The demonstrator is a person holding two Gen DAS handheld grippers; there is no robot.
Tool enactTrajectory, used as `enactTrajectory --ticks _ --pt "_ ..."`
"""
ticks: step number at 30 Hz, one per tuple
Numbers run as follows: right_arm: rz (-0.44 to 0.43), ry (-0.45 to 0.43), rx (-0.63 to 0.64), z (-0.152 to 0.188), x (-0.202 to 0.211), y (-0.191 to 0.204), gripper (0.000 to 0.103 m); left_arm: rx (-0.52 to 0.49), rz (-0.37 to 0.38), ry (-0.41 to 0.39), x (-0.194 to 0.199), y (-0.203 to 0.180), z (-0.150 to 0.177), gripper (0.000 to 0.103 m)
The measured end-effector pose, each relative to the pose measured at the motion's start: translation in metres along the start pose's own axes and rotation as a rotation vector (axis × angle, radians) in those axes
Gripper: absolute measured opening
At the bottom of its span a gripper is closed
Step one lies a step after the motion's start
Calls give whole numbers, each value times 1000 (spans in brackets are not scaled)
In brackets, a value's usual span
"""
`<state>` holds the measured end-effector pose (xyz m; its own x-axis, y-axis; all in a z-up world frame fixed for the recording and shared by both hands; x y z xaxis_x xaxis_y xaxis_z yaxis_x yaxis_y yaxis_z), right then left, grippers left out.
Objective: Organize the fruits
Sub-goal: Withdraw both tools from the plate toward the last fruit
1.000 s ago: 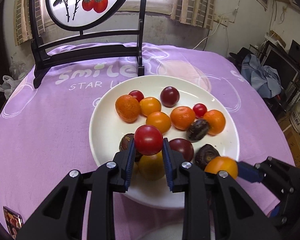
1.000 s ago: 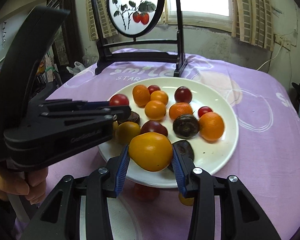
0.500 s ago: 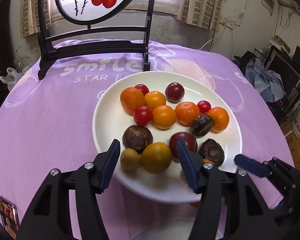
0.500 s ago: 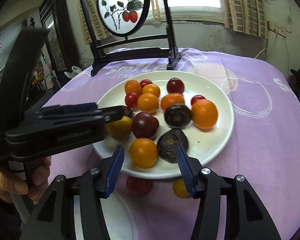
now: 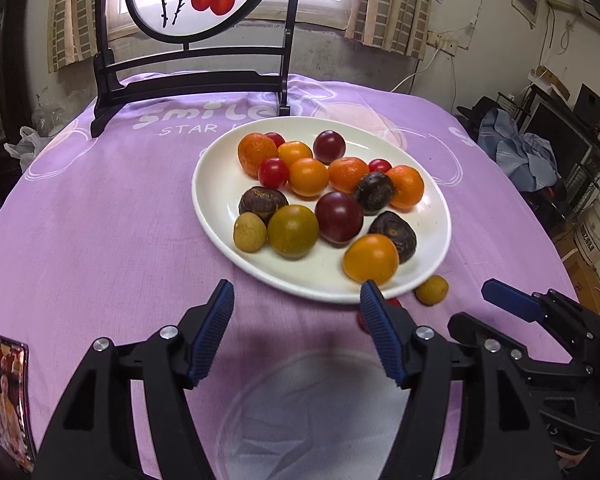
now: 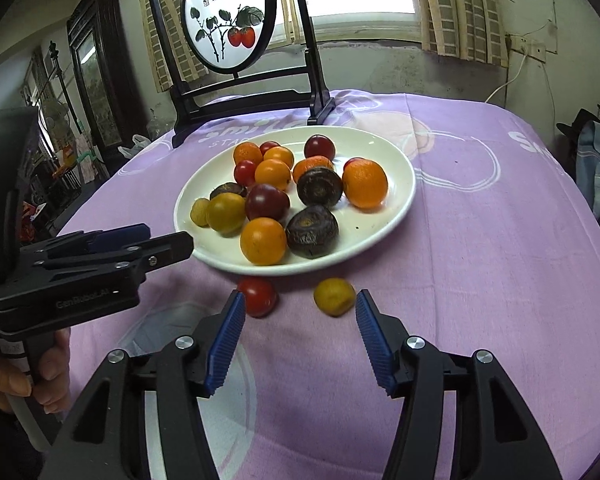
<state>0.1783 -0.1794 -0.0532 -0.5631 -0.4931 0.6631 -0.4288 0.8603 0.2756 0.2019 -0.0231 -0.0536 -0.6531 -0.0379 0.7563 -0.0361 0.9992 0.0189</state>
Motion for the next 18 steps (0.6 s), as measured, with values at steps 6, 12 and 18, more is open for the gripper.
enactTrajectory --ticks 6,12,18 --pt "30 10 -22 17 6 -10 61 -16 6 4 6 -5 16 68" --pt "93 51 -28 30 0 -22 64 -34 -10 2 7 -3 38 78" --pt "120 108 -9 38 -16 -21 64 -55 7 18 7 -2 49 82"
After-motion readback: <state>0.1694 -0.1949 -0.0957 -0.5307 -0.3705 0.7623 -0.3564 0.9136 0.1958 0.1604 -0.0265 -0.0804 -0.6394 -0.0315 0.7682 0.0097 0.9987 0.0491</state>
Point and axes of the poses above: each gripper's, at about its wrist camera, not at the fingertips, and x roughly against the way its jaws point, y to its left, z to its underside, the point moved 6 cm from there along -x, roughly the way its jaws point, and after that the axes turned 10 degrees about -z, right-handed, at the moved point
